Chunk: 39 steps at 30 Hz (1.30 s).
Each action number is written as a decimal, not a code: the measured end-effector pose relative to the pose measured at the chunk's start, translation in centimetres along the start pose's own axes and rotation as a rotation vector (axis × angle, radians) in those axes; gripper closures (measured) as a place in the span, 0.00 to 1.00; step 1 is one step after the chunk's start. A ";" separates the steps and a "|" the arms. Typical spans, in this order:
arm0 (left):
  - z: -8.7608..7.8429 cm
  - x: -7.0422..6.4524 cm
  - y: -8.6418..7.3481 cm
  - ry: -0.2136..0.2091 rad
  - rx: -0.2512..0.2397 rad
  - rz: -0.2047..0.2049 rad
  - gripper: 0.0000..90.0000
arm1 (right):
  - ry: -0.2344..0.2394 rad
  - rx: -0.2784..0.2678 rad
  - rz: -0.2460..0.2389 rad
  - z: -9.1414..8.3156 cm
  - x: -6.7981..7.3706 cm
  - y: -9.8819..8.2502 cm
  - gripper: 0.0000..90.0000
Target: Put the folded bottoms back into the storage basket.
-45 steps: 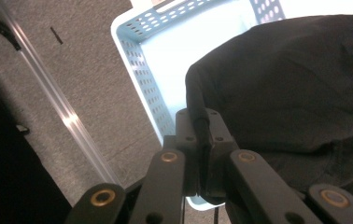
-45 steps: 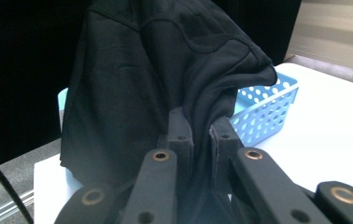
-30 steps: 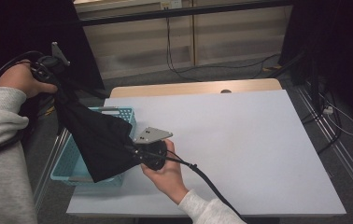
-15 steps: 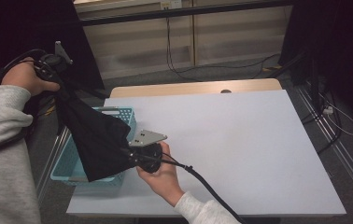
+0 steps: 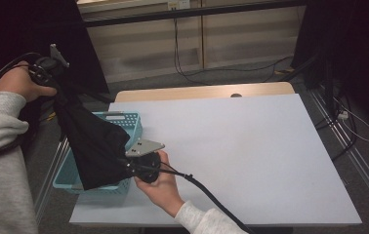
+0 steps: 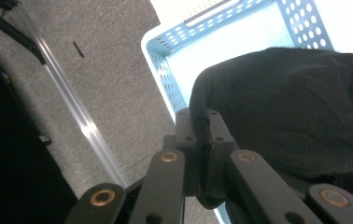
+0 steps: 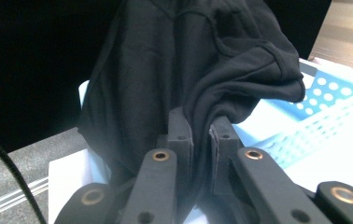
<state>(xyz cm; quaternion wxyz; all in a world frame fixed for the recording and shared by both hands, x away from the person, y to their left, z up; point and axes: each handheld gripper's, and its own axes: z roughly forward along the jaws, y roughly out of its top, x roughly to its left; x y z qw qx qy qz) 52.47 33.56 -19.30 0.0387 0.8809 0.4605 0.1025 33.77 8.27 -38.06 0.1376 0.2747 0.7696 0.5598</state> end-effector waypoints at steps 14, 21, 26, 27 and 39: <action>4.4 2.7 0.6 0.086 -0.259 -0.020 0.60 | -0.054 0.038 -0.016 3.3 1.8 0.1 0.65; 5.4 0.9 -0.5 0.038 -0.262 -0.033 0.46 | -0.064 0.050 -0.044 0.8 0.6 -0.1 0.58; 6.3 -0.5 -1.4 -0.021 -0.272 -0.047 0.40 | -0.062 0.065 -0.025 -1.4 -0.8 -0.5 0.49; 6.6 -0.8 -1.6 -0.023 -0.265 -0.045 0.39 | -0.056 0.063 -0.013 -1.8 -1.1 -0.7 0.48; 9.5 -3.5 -2.6 -0.094 -0.297 0.002 0.31 | -0.068 0.084 0.004 -6.1 -4.7 -2.9 0.34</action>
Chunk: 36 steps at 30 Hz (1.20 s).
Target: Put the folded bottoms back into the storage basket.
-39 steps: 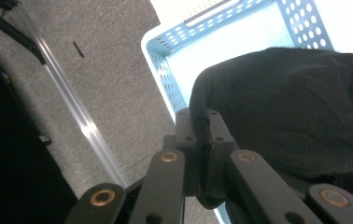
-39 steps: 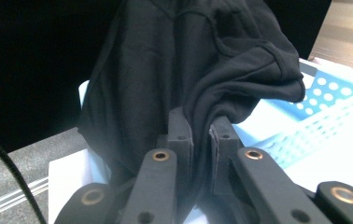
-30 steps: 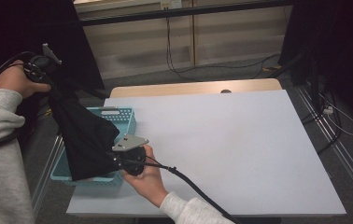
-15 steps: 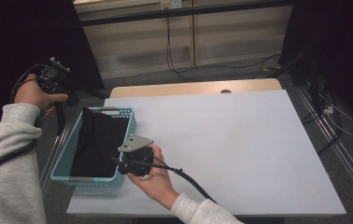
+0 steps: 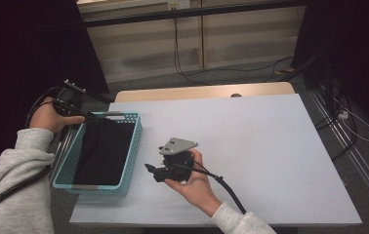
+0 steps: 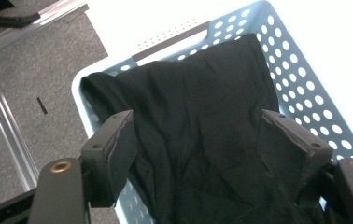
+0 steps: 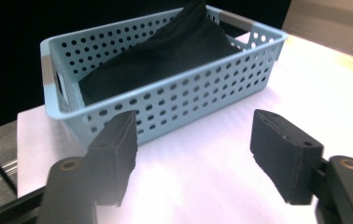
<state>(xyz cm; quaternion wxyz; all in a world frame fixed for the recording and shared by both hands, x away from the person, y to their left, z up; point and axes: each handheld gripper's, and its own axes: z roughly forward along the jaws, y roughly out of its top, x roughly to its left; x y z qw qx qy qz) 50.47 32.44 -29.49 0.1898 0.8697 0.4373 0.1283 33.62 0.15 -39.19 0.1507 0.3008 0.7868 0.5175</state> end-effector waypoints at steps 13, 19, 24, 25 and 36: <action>3.1 -2.0 -1.5 -0.024 -0.038 0.016 0.39 | -0.020 0.058 -0.005 -2.1 -3.0 -3.9 0.27; 5.9 -2.6 -3.0 -0.064 -0.022 0.019 0.68 | -0.052 0.066 0.022 -3.7 -4.0 -5.3 0.26; 7.8 -3.4 -3.8 -0.082 -0.032 -0.003 0.79 | -0.081 0.068 0.035 -4.6 -4.6 -6.0 0.26; 8.1 -3.5 -3.9 -0.085 -0.035 -0.006 0.81 | -0.079 0.065 0.043 -4.6 -4.7 -6.0 0.26; 11.6 -4.3 -5.3 -0.081 0.019 0.012 0.89 | -0.089 0.046 0.061 -5.2 -4.9 -6.6 0.23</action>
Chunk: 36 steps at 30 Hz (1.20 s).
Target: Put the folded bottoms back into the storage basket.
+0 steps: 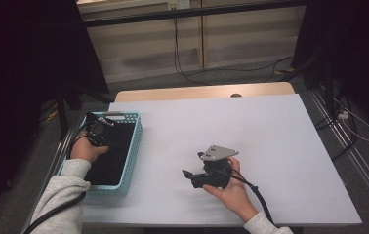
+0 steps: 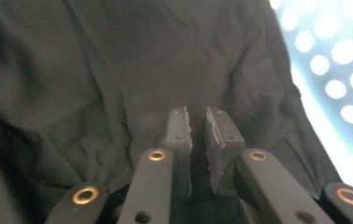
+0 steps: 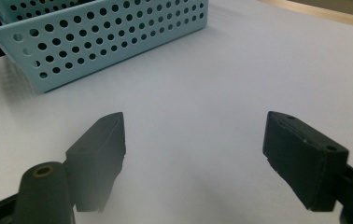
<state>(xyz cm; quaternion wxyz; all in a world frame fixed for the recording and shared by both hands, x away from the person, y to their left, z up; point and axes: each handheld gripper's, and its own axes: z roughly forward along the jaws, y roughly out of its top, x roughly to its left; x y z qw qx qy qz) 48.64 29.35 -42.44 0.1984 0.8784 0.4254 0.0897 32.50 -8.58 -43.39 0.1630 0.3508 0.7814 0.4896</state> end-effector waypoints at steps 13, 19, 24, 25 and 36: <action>0.5 -1.8 -0.1 -0.077 -0.028 -0.058 1.00 | -0.015 -0.010 0.002 -1.1 -0.5 -0.8 0.23; -0.1 -1.3 -0.2 -0.064 -0.013 -0.050 0.96 | -0.020 -0.012 0.005 -1.7 -0.8 -1.1 0.22; -1.3 -0.9 0.3 -0.032 -0.022 -0.055 0.75 | -0.035 -0.014 0.002 -2.6 -1.5 -1.1 0.22; -1.6 -0.9 0.4 -0.033 -0.023 -0.063 0.72 | -0.038 -0.015 0.004 -2.7 -1.6 -1.0 0.22; -4.2 -1.6 2.1 -0.031 -0.087 -0.075 0.47 | -0.062 -0.003 0.000 -4.8 -2.7 -2.2 0.22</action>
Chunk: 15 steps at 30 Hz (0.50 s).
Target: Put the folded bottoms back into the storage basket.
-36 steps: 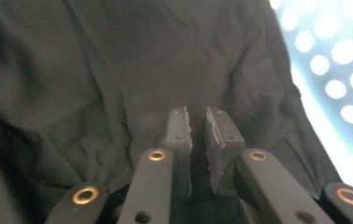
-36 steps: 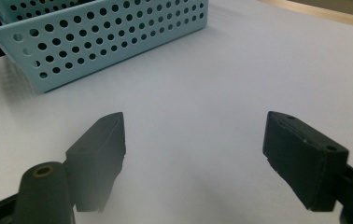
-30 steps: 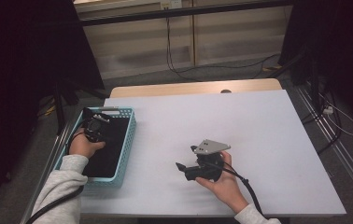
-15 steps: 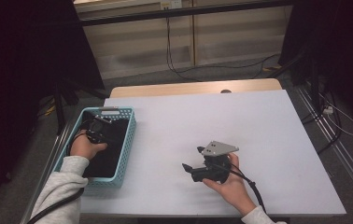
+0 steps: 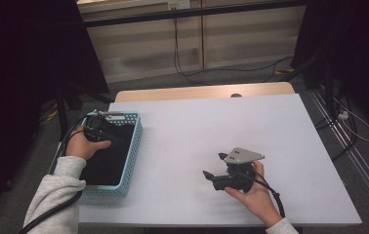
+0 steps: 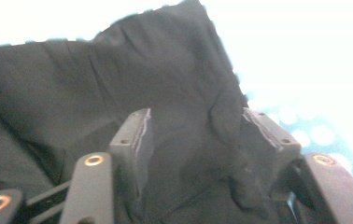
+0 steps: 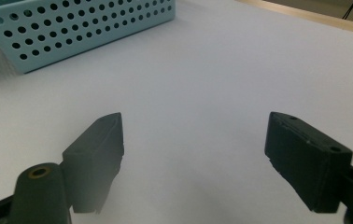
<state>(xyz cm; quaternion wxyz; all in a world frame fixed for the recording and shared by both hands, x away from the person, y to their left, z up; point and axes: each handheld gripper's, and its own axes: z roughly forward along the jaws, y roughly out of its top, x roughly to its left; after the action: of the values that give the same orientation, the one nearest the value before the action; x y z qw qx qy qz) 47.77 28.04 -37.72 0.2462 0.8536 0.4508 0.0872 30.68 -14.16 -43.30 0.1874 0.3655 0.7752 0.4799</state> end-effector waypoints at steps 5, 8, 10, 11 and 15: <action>-1.0 -0.8 0.8 -0.031 -0.030 -0.001 0.42 | -0.014 0.004 0.003 -1.0 -0.7 -0.4 0.21; -1.3 -1.4 1.1 -0.039 -0.040 0.015 0.40 | -0.023 0.007 0.008 -1.6 -1.3 -0.7 0.22; -1.4 -1.9 1.1 -0.057 -0.045 0.017 0.38 | -0.023 0.000 0.016 -2.0 -1.7 -0.9 0.22; -1.5 -2.1 1.2 -0.064 -0.044 0.021 0.38 | -0.023 -0.006 0.023 -2.3 -1.9 -1.0 0.22; -1.6 -3.0 1.4 -0.070 -0.038 0.031 0.37 | -0.038 -0.007 0.031 -3.1 -2.4 -1.4 0.22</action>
<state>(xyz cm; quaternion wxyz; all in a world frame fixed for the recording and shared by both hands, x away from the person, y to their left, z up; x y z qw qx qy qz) 46.42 25.51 -35.42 0.2766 0.8582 0.4268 0.0695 29.75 -18.23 -43.23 0.1960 0.3860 0.7640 0.4784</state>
